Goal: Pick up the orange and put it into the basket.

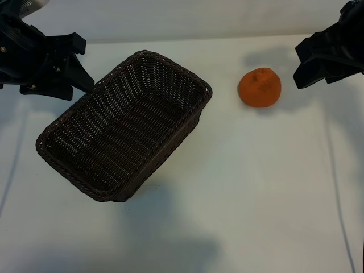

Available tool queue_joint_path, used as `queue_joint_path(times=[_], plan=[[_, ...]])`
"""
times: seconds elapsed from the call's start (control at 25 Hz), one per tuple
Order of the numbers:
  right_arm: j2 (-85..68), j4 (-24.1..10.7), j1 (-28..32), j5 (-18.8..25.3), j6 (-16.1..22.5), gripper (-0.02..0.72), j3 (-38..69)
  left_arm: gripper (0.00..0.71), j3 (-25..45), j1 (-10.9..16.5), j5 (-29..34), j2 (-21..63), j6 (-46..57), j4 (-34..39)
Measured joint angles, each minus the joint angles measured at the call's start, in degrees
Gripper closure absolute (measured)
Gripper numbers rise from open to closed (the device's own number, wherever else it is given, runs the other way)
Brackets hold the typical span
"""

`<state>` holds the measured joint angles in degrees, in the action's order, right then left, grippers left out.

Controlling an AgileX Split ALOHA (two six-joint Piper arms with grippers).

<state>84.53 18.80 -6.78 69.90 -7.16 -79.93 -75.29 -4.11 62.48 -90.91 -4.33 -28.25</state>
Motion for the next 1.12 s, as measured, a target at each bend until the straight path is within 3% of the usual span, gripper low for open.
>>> queue_joint_path(times=[1.12], plan=[[0.00, 0.12, 0.00, 0.04, 0.00, 0.214, 0.00, 0.250, 0.00, 0.00, -0.79, 0.00, -0.17, 0.02]])
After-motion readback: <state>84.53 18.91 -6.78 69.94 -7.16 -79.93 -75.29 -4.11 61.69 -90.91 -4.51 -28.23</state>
